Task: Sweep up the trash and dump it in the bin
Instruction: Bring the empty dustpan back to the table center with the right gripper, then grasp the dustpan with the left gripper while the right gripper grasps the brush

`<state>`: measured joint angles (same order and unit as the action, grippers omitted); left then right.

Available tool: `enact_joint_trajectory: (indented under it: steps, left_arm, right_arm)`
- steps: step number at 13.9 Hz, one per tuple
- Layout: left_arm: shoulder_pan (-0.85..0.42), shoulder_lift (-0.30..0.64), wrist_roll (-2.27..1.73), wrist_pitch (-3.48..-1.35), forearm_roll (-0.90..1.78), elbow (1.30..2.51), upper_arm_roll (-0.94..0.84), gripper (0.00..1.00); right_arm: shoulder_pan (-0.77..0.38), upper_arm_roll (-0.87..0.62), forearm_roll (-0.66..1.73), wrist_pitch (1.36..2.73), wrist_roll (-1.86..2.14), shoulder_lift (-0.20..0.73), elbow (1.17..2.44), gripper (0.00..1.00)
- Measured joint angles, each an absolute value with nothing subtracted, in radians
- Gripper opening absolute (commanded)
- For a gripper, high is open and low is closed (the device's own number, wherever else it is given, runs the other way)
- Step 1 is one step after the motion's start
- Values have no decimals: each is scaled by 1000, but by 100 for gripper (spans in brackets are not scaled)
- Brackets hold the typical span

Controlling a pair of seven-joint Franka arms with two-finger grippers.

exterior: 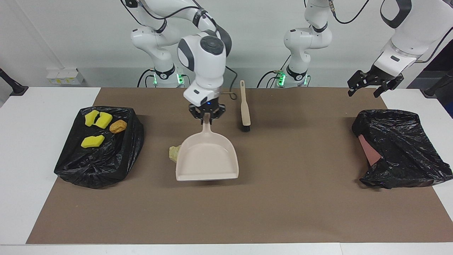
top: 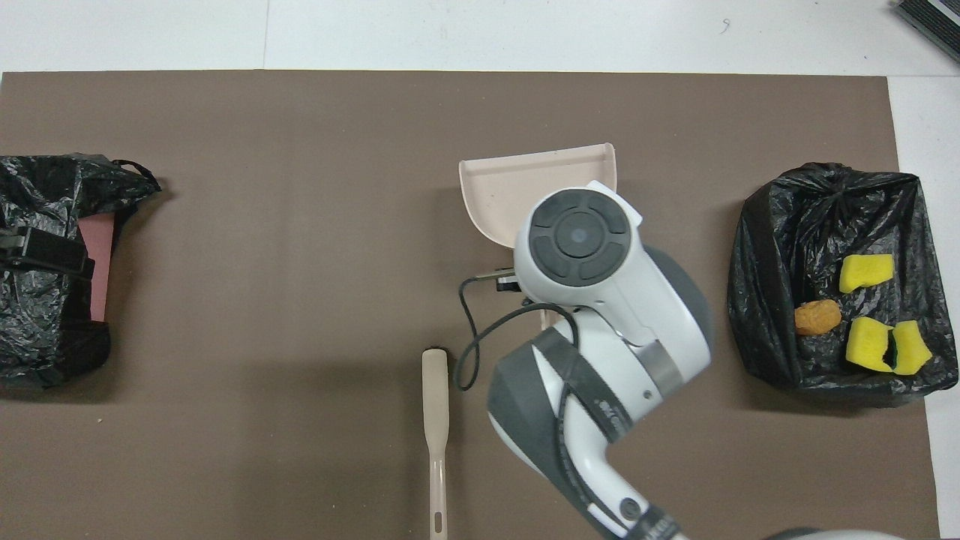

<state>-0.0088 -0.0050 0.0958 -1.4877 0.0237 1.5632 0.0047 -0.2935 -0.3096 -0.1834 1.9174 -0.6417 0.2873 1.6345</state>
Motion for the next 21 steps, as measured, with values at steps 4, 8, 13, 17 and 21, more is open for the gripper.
enact_joint_trajectory:
  steps: [4,8,13,17,21]
  left_arm:
    - [-9,-5,99,-1488,24,1566,4,100]
    - [-10,-15,102,-1490,24,1584,2,100]
    - [-10,-32,105,-1491,24,1609,-1,100]
    - [-13,-32,107,-1511,24,1624,-7,100]
    - [-42,-28,107,-1558,24,1663,-12,100]
  right_arm:
    - [-420,-300,-187,1953,-784,492,1420,0]
    - [-489,-280,-235,2012,-837,650,1290,12]
    - [-488,-279,-242,2086,-837,677,1296,47]
    - [-489,-280,-243,2086,-836,677,1325,100]
    - [-492,-286,-247,2064,-836,597,1365,100]
